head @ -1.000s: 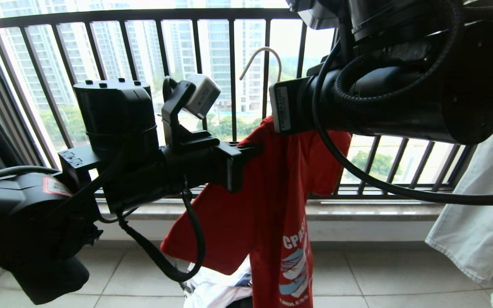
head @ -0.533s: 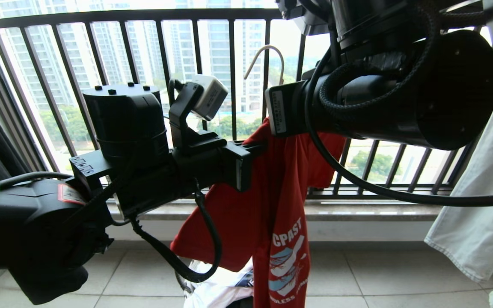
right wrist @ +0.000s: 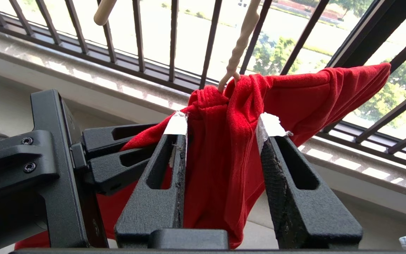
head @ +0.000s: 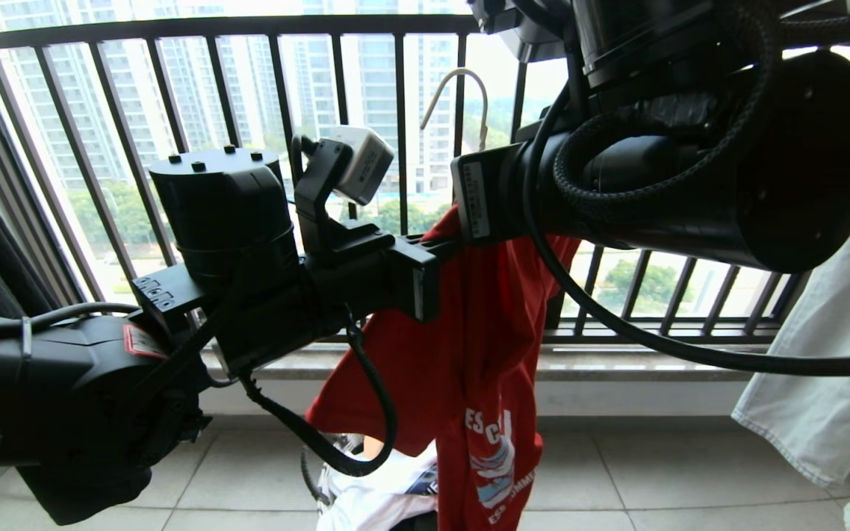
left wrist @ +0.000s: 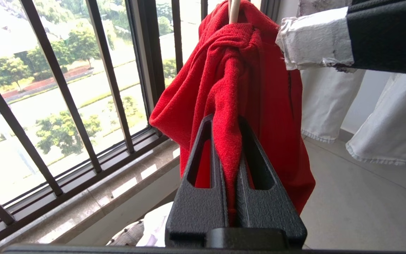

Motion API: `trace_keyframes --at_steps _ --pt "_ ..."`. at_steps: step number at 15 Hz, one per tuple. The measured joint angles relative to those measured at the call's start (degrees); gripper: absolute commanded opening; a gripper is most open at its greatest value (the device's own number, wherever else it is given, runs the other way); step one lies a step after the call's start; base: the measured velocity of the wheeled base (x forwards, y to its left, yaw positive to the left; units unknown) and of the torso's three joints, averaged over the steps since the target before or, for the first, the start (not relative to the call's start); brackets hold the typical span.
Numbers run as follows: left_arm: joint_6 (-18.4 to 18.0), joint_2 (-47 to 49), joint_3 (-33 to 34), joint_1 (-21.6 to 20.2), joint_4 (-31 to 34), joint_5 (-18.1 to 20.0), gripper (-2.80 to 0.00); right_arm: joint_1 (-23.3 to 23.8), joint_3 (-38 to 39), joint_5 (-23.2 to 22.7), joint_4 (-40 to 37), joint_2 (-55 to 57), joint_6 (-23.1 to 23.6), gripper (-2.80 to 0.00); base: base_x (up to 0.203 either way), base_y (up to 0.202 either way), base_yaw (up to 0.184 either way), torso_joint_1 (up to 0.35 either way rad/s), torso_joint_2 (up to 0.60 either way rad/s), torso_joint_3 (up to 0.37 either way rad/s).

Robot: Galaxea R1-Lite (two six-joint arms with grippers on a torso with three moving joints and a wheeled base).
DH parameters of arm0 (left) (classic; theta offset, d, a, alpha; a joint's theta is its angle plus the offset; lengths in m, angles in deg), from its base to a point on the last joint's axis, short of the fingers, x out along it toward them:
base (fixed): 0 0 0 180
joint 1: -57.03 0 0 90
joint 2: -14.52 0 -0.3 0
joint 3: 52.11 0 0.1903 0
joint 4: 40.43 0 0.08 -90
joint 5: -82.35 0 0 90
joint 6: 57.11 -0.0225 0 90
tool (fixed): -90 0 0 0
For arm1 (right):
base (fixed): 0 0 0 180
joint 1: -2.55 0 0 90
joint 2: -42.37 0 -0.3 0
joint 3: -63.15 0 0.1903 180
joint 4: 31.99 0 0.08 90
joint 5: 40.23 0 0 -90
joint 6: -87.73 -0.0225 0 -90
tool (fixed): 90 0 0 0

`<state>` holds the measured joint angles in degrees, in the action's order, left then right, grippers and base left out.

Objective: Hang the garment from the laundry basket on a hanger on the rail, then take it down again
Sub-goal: Hang the clothes on the clothes rack, then hang the clothes rack on the clothesline

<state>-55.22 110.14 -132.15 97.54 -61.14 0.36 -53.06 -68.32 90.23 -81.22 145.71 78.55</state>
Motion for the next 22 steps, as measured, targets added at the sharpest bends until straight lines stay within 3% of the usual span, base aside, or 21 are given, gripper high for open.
trace_keyframes --at_steps 9,17,18,22 --pt "0.3 1.3 0.1 0.0 -5.2 -1.5 -2.80 -0.6 0.6 0.0 -2.2 -1.5 -0.2 0.00 0.000 0.000 0.000 0.000 0.00 0.000" --pt "0.3 1.6 0.2 0.1 -5.2 -1.6 -2.80 -1.4 8.6 0.0 -2.7 -8.5 -0.2 0.00 0.000 0.000 0.000 0.000 0.00 0.000" --pt "0.3 1.6 0.4 0.3 -5.2 -1.6 -2.80 -1.4 10.5 0.0 -2.6 -9.7 -0.2 -2.80 0.000 0.000 0.000 0.000 0.00 0.000" --pt "0.3 1.6 0.6 0.7 -5.2 -1.5 -2.80 -1.0 15.7 -0.2 -2.5 -14.7 -0.4 -2.80 0.000 0.000 0.000 0.000 0.00 0.000"
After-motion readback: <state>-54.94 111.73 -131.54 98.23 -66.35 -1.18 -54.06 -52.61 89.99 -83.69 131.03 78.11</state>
